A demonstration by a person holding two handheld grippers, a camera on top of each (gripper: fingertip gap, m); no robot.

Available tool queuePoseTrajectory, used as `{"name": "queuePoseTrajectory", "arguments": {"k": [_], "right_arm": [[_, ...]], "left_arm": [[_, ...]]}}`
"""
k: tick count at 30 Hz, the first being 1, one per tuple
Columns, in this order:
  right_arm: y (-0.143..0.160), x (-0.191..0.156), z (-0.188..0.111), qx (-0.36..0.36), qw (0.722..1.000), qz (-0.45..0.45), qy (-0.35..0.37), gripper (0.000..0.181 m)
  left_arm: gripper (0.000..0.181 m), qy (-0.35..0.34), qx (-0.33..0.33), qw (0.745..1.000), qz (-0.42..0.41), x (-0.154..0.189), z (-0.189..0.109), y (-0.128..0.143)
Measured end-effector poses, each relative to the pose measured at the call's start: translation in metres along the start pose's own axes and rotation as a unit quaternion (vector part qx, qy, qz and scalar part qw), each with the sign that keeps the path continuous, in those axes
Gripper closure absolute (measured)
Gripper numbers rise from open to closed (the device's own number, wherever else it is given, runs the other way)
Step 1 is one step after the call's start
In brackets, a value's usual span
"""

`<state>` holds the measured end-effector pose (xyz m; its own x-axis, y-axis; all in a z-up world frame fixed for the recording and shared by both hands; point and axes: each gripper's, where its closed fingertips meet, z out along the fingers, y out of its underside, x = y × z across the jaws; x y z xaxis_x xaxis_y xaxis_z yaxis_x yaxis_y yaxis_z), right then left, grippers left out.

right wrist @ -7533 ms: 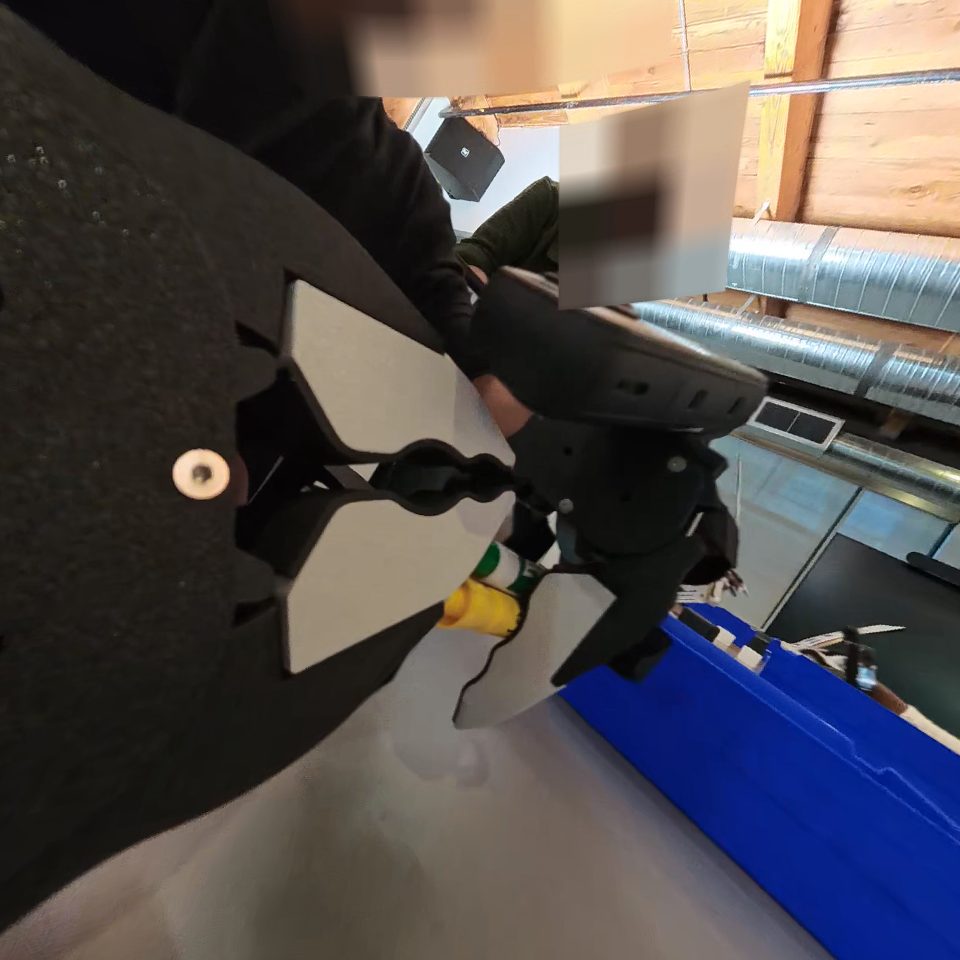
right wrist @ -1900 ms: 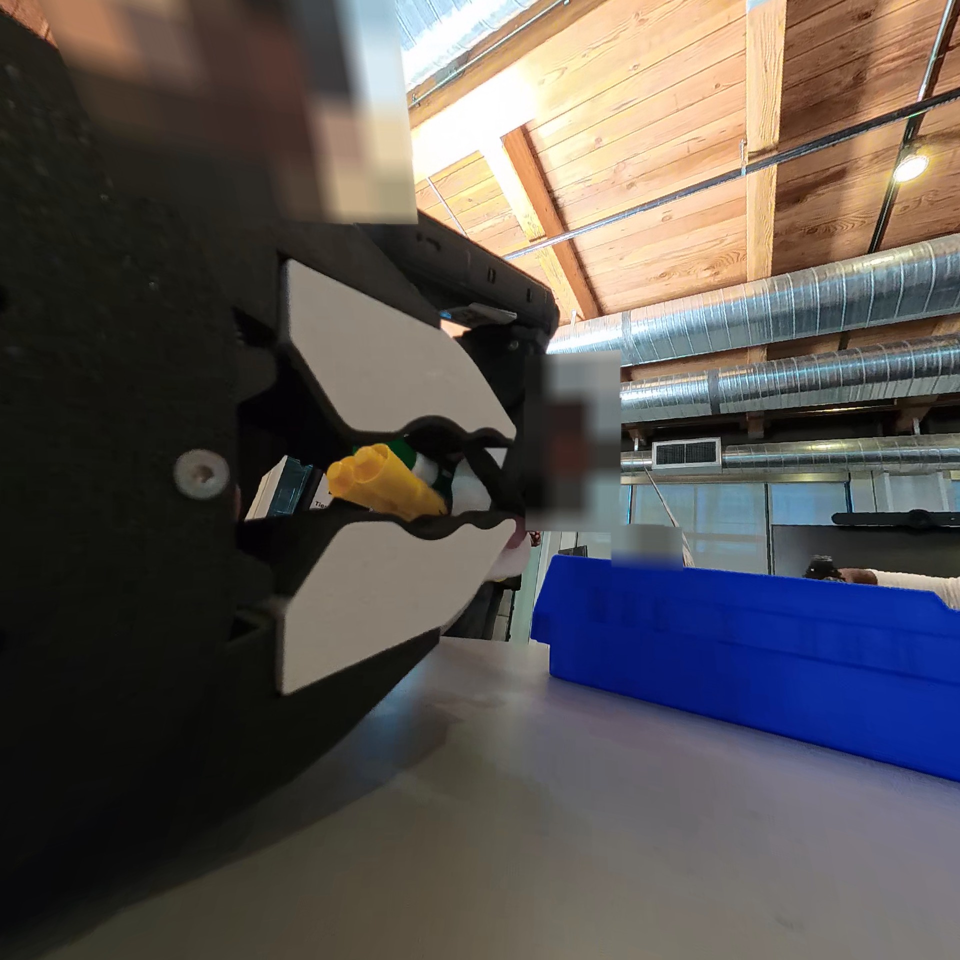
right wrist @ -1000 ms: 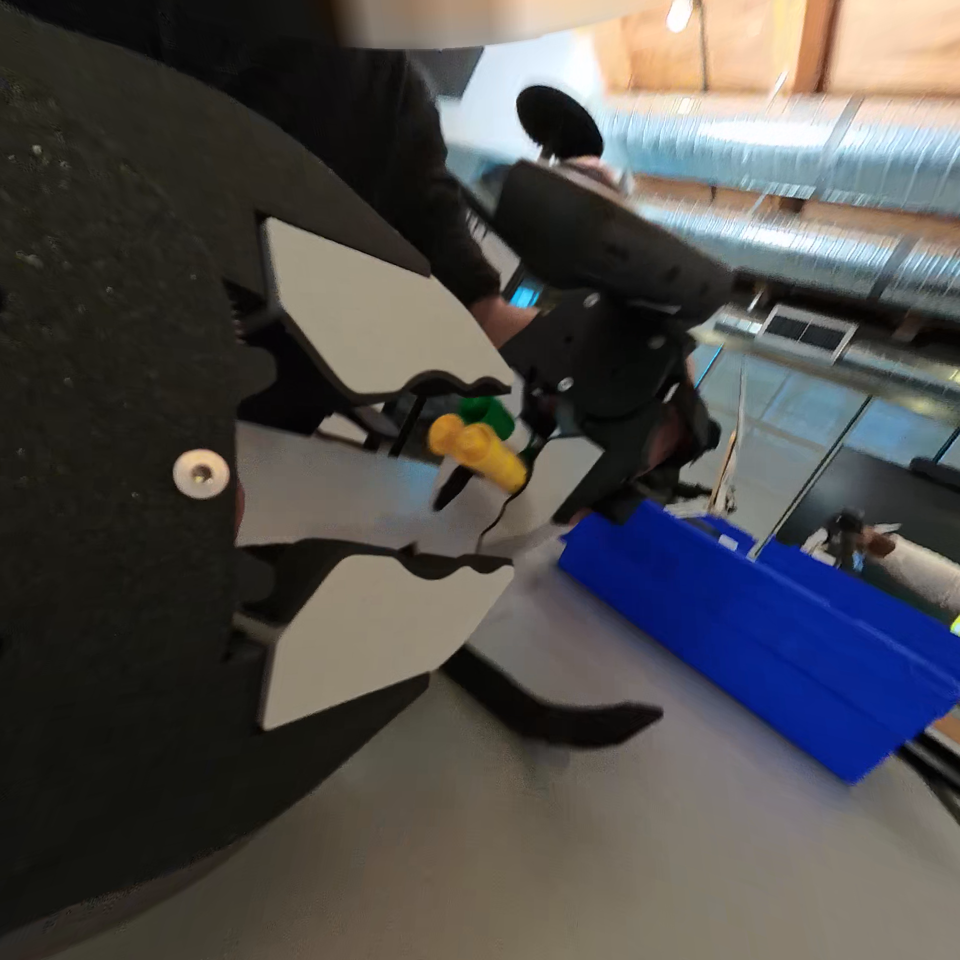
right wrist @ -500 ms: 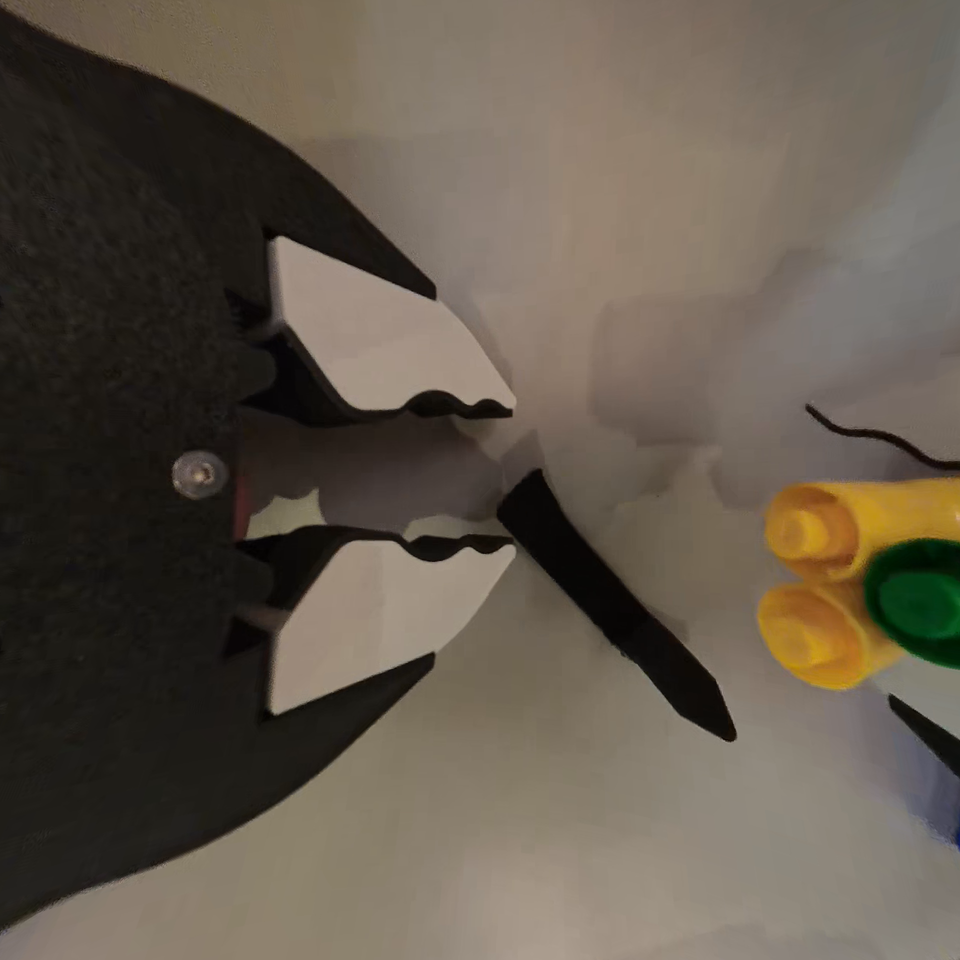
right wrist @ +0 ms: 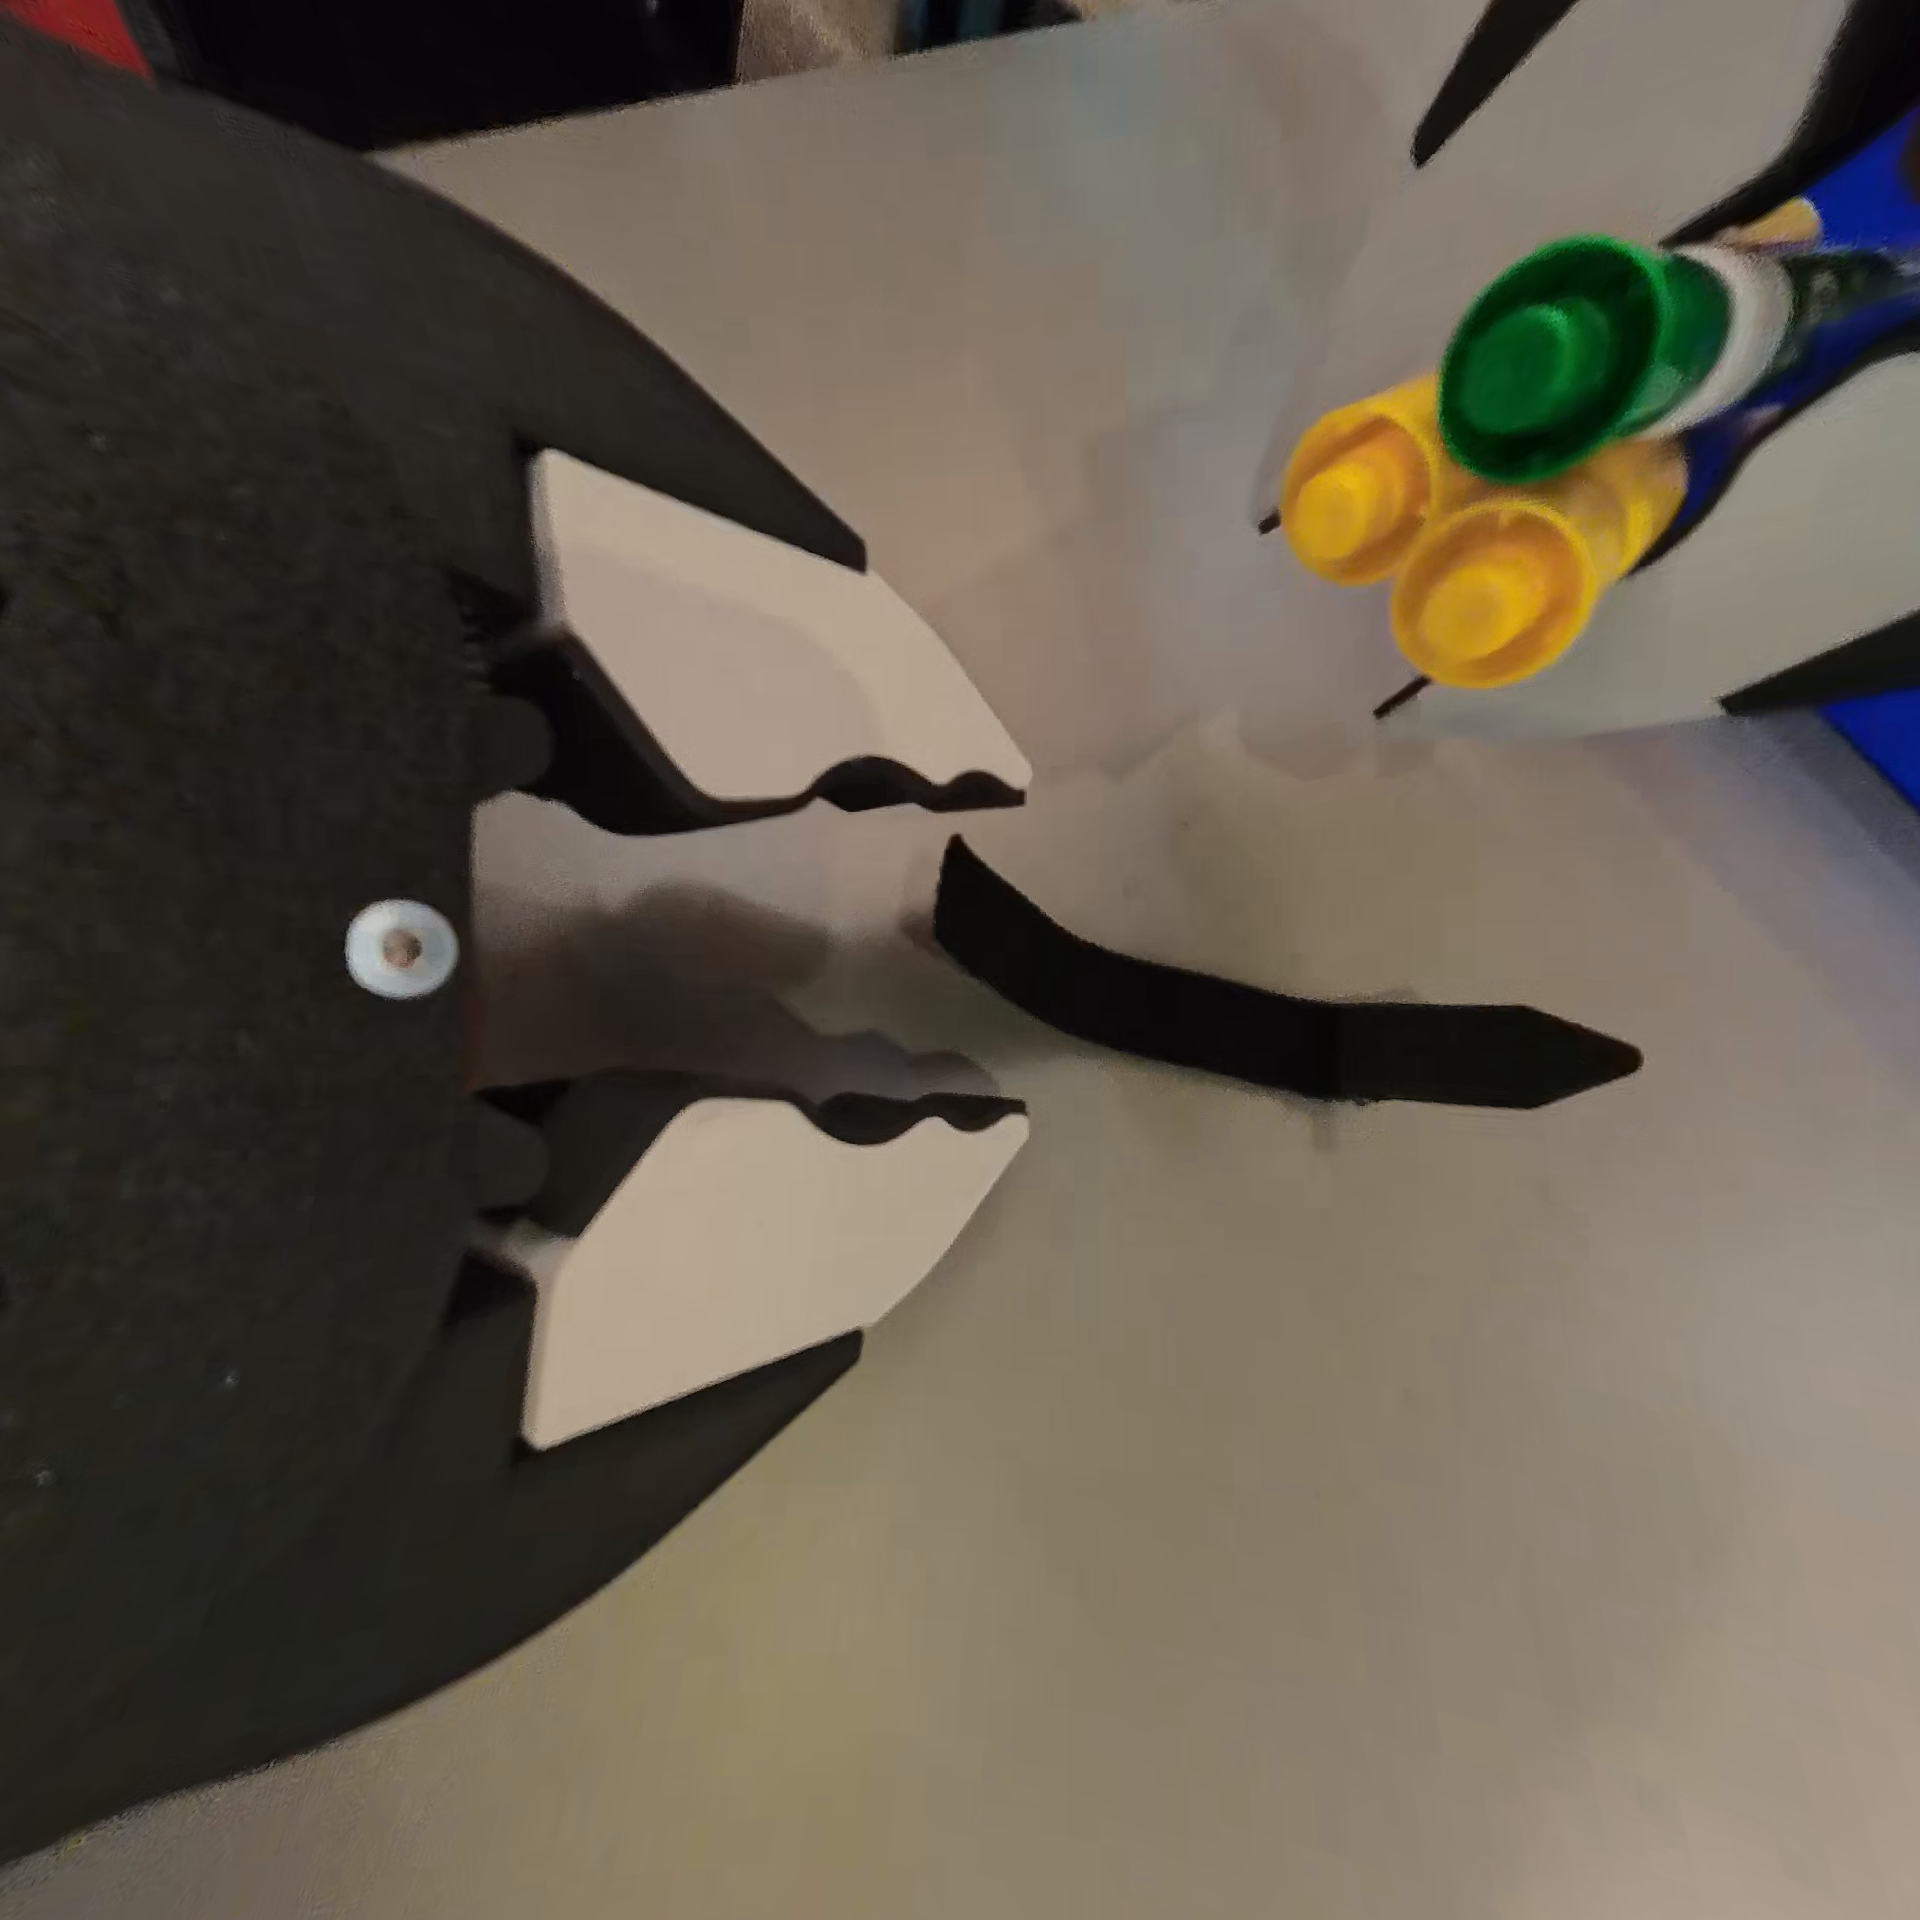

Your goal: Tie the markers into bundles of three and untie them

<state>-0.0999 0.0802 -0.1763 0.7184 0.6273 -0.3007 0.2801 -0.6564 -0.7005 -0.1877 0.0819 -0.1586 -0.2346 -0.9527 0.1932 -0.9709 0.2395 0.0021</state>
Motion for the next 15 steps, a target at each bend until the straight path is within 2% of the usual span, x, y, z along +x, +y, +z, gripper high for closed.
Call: {"name": "queuePoseTrajectory", "arguments": {"k": [1, 2, 4, 7, 11, 15], "right_arm": [[0.002, -0.002, 0.001, -0.008, 1.0, 0.014, -0.003, 0.133], [0.007, -0.001, 0.003, -0.024, 0.999, 0.027, 0.006, 0.145], [0.014, -0.002, 0.005, -0.051, 0.998, 0.035, 0.011, 0.178], [0.016, 0.002, 0.001, -0.065, 0.997, 0.016, 0.029, 0.179], [0.004, 0.033, -0.02, -0.057, 0.984, -0.09, 0.145, 0.18], [-0.016, 0.052, -0.044, -0.033, 0.966, -0.115, 0.23, 0.179]], "left_arm": [[0.141, 0.0, -0.001, 1.0, 0.001, 0.0, 0.0, 0.0], [0.141, 0.0, 0.0, 1.0, 0.002, 0.0, 0.0, -0.001], [0.141, -0.001, -0.001, 1.0, 0.003, 0.0, 0.0, -0.002], [0.141, -0.003, 0.0, 1.0, 0.002, -0.001, -0.001, -0.003], [0.141, -0.005, -0.001, 1.0, 0.004, 0.0, -0.003, -0.004], [0.141, -0.002, 0.001, 1.0, 0.005, 0.001, -0.002, -0.007]]}}
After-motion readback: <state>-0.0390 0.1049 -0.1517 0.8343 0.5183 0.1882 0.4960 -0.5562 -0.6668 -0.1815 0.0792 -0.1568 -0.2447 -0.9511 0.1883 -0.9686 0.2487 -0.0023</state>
